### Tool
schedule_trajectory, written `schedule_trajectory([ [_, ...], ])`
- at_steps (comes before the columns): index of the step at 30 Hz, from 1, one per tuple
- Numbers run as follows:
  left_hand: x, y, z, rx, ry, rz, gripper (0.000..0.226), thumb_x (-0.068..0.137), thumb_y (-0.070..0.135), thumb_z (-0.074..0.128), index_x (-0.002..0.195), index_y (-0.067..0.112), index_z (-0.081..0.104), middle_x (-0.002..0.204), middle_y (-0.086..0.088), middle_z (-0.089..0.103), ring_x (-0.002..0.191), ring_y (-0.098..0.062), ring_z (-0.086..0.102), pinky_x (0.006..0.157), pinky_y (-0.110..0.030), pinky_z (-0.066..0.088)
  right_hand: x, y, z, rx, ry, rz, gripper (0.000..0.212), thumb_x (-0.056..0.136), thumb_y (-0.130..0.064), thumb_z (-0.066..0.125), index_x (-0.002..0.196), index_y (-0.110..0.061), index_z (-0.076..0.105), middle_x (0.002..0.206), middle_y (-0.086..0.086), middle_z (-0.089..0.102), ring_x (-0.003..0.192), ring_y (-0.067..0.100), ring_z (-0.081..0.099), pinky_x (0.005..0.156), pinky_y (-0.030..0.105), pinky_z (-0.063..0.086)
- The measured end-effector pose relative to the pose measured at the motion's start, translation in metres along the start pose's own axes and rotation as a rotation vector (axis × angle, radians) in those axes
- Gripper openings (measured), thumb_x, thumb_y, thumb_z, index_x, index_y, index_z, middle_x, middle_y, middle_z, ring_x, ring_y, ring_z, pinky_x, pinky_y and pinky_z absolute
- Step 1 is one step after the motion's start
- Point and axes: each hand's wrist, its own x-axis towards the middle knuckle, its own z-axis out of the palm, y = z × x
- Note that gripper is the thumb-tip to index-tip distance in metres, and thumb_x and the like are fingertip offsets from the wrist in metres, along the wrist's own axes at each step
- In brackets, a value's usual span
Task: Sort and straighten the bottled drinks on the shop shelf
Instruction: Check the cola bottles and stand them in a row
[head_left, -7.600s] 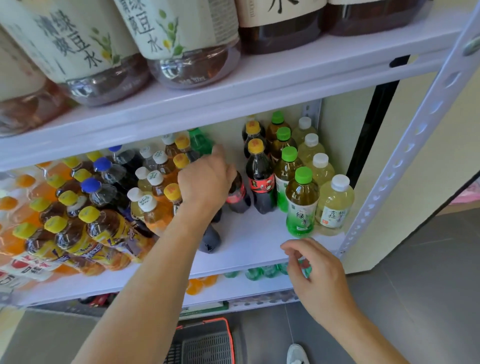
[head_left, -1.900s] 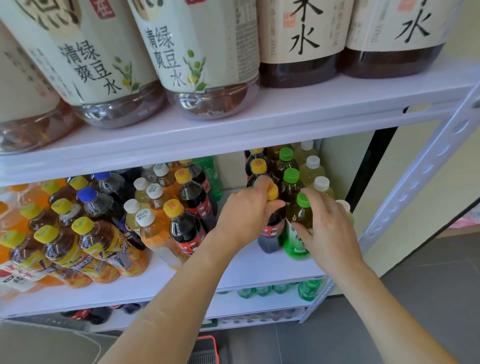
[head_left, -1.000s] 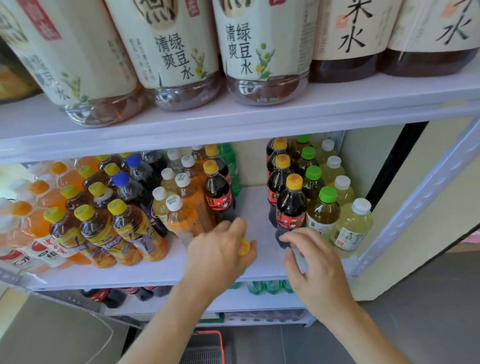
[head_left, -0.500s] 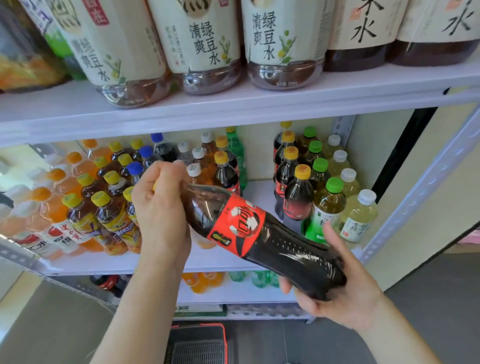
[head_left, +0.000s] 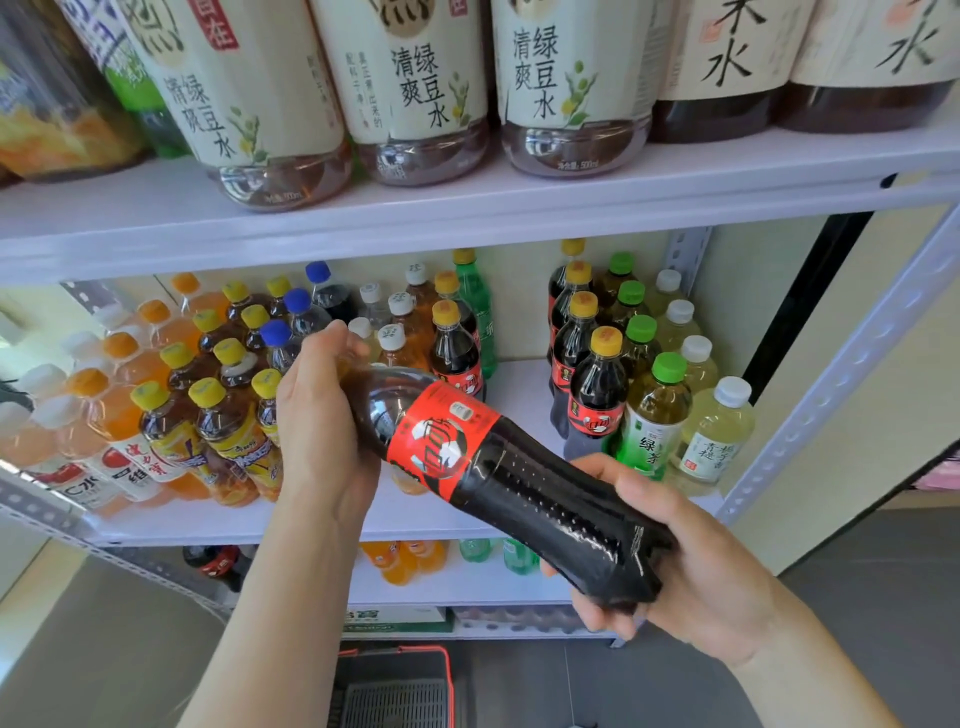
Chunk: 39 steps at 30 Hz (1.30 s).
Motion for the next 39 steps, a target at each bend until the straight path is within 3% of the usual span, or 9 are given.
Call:
schedule_trajectory([
  [6, 0.005, 0.005, -0.002, 0.117, -0.029, 0.011, 0.03, 0.088, 0.034, 0.065, 0.061, 0.022, 0.061, 0.059, 0.002, 0.052, 0.048, -0.013, 0.053, 0.047, -0.024, 0.047, -0.008, -0.004, 0.005, -0.401, 0.169, -0.126, 0.05, 0.072, -0.038, 0.073, 0.119, -0.027, 0.061, 0.096, 0.025, 0.062, 0.069, 0.033, 0.059, 0.063, 0.039, 0.052],
  [10, 0.007, 0.012, -0.001, 0.207, -0.029, 0.016, 0.034, 0.09, 0.035, 0.065, 0.058, 0.024, 0.061, 0.058, 0.0, 0.053, 0.05, -0.017, 0.056, 0.047, -0.025, 0.049, -0.009, -0.007, 0.01, -0.589, 0.25, -0.259, 0.059, 0.065, -0.038, 0.077, 0.121, -0.031, 0.061, 0.108, 0.009, 0.068, 0.097, 0.034, 0.066, 0.085, 0.043, 0.054],
  [18, 0.005, 0.01, -0.006, 0.267, -0.031, -0.076, 0.028, 0.089, 0.041, 0.066, 0.074, 0.019, 0.057, 0.059, 0.002, 0.061, 0.048, -0.012, 0.062, 0.039, -0.021, 0.046, -0.013, -0.004, 0.018, -0.976, 0.435, -0.585, 0.066, 0.062, -0.017, 0.085, 0.12, -0.038, 0.061, 0.121, -0.011, 0.058, 0.109, 0.012, 0.061, 0.082, 0.012, 0.05],
  [23, 0.006, 0.006, -0.009, 0.25, -0.032, -0.117, 0.029, 0.086, 0.04, 0.069, 0.071, 0.018, 0.059, 0.055, 0.003, 0.061, 0.042, -0.01, 0.058, 0.034, -0.017, 0.04, -0.01, 0.001, 0.014, -1.316, 0.522, -0.801, 0.073, 0.065, -0.015, 0.082, 0.132, -0.027, 0.054, 0.127, -0.004, 0.046, 0.123, 0.01, 0.049, 0.096, 0.012, 0.042],
  [26, 0.008, 0.006, -0.011, 0.139, -0.009, -0.133, 0.028, 0.075, 0.04, 0.071, 0.054, 0.025, 0.059, 0.063, -0.002, 0.057, 0.051, -0.018, 0.058, 0.048, -0.025, 0.044, -0.01, 0.006, 0.016, -1.143, 0.546, -0.75, 0.081, 0.066, -0.018, 0.084, 0.137, -0.034, 0.048, 0.132, -0.002, 0.046, 0.121, 0.01, 0.052, 0.092, 0.011, 0.046],
  [29, 0.007, 0.006, -0.01, 0.073, -0.002, -0.079, 0.027, 0.075, 0.036, 0.068, 0.053, 0.024, 0.057, 0.069, -0.006, 0.053, 0.06, -0.022, 0.056, 0.059, -0.034, 0.043, -0.009, 0.0, 0.017, -0.64, 0.43, -0.47, 0.083, 0.067, -0.033, 0.085, 0.138, -0.044, 0.044, 0.121, -0.003, 0.061, 0.103, 0.022, 0.068, 0.079, 0.021, 0.056],
  [33, 0.004, 0.005, -0.008, 0.045, -0.056, 0.022, 0.027, 0.08, 0.032, 0.063, 0.055, 0.023, 0.055, 0.057, 0.0, 0.049, 0.054, -0.019, 0.055, 0.058, -0.032, 0.046, -0.007, -0.009, 0.014, -0.091, 0.279, -0.093, 0.077, 0.068, -0.067, 0.073, 0.127, -0.02, 0.062, 0.107, 0.021, 0.068, 0.063, 0.034, 0.067, 0.042, 0.029, 0.052],
  [35, 0.003, 0.004, -0.007, 0.059, -0.101, 0.055, 0.025, 0.081, 0.03, 0.06, 0.058, 0.021, 0.054, 0.056, 0.002, 0.046, 0.05, -0.015, 0.05, 0.052, -0.026, 0.045, -0.005, -0.007, 0.012, -0.055, 0.213, 0.047, 0.068, 0.079, -0.067, 0.061, 0.119, -0.012, 0.067, 0.1, 0.03, 0.065, 0.055, 0.03, 0.063, 0.038, 0.026, 0.048],
  [39, 0.007, 0.005, -0.006, 0.08, -0.189, 0.051, 0.019, 0.081, 0.029, 0.06, 0.063, 0.023, 0.06, 0.062, 0.005, 0.049, 0.057, -0.013, 0.05, 0.055, -0.027, 0.045, -0.005, -0.003, 0.01, -0.17, 0.132, 0.0, 0.062, 0.072, -0.051, 0.079, 0.12, -0.015, 0.066, 0.096, 0.028, 0.063, 0.065, 0.03, 0.062, 0.051, 0.033, 0.051],
])
